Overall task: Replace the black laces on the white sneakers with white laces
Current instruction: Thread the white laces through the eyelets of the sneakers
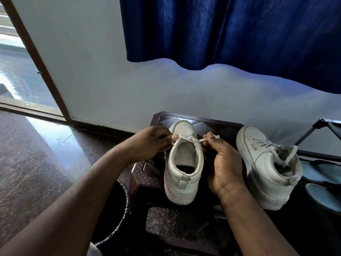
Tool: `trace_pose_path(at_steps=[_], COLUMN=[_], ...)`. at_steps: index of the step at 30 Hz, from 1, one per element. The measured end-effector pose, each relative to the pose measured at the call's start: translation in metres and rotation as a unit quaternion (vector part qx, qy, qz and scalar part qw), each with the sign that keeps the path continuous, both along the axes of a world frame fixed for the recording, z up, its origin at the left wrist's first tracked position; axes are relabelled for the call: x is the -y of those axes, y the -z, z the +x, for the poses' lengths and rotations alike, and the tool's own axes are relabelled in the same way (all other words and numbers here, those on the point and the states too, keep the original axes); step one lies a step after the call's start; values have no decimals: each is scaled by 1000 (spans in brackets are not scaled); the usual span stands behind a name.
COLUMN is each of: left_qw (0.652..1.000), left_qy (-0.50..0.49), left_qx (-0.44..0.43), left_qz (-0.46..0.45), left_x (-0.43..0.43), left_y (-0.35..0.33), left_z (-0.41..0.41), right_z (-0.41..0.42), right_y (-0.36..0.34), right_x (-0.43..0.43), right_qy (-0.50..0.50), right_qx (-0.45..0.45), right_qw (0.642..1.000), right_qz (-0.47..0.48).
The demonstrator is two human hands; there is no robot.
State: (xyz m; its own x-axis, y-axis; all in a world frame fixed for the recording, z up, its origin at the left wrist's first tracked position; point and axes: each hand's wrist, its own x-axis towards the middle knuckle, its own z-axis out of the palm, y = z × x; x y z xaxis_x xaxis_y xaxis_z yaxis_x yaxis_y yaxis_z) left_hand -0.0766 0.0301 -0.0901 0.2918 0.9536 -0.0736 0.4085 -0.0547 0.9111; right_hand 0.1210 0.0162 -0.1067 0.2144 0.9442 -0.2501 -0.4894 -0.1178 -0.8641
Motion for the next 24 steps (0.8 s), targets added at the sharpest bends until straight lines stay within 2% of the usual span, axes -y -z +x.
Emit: trace_pose_path(at_steps=[3, 7, 10, 12, 16, 21, 24], left_qw=[1000, 998, 982, 971, 959, 957, 955], left_qy=[-13, -45, -154, -184, -155, -59, -37], left_qx=[5, 54, 71, 69, 9, -88, -77], left_qz=[-4, -1, 80, 139, 238, 268, 283], left_x=[0, -1, -7, -7, 0, 1, 4], left_y=[0, 5, 7, 3, -13, -21, -26], left_z=[-1, 4, 11, 20, 41, 58, 66], right_z=[1, 11, 18, 18, 14, 13, 12], right_y=[-1, -7, -13, -18, -27, -30, -32], right_x=[0, -5, -7, -5, 1, 6, 8], right_qy=[-14, 2, 12, 9, 20, 53, 55], right_qx=[-13, -6, 14, 30, 93, 166, 186], right_qw=[1000, 1000, 1000, 999, 985, 960, 952], right_qz=[-9, -6, 11, 44, 141, 218, 236])
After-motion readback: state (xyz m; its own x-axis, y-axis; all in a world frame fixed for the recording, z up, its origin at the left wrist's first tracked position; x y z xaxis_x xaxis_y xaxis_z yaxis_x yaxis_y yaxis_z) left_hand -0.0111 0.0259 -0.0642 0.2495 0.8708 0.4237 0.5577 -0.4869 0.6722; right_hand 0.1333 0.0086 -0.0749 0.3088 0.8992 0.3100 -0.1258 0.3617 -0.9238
